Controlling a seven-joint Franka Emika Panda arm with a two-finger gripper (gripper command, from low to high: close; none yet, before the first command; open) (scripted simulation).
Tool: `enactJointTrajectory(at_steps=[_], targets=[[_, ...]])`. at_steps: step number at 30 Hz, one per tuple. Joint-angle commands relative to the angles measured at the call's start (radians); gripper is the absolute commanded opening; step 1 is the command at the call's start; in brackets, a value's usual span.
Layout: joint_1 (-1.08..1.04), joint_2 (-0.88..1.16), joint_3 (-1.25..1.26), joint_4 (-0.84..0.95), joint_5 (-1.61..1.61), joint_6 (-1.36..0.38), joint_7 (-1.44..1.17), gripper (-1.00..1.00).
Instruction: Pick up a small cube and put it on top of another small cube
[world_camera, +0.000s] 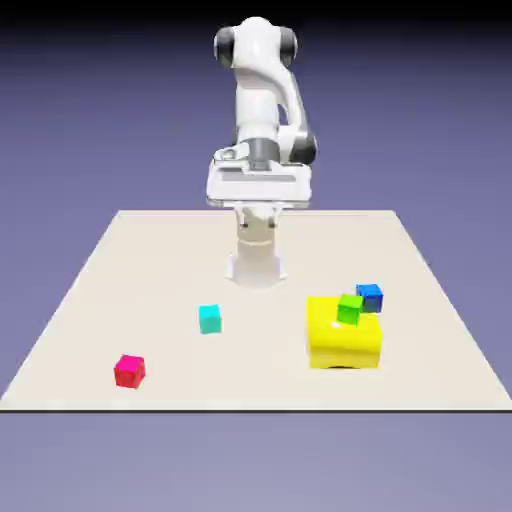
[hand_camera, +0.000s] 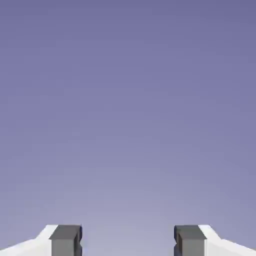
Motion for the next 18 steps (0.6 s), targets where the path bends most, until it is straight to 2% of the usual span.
enactJointTrajectory(at_steps=[1,18], targets=[[-0.015,0.036,-0.004,0.02,-0.029,-0.015,-0.043,0.0],[-0.267,0.652,-0.074,0.361,-0.516,-0.277,-0.771,0.0]])
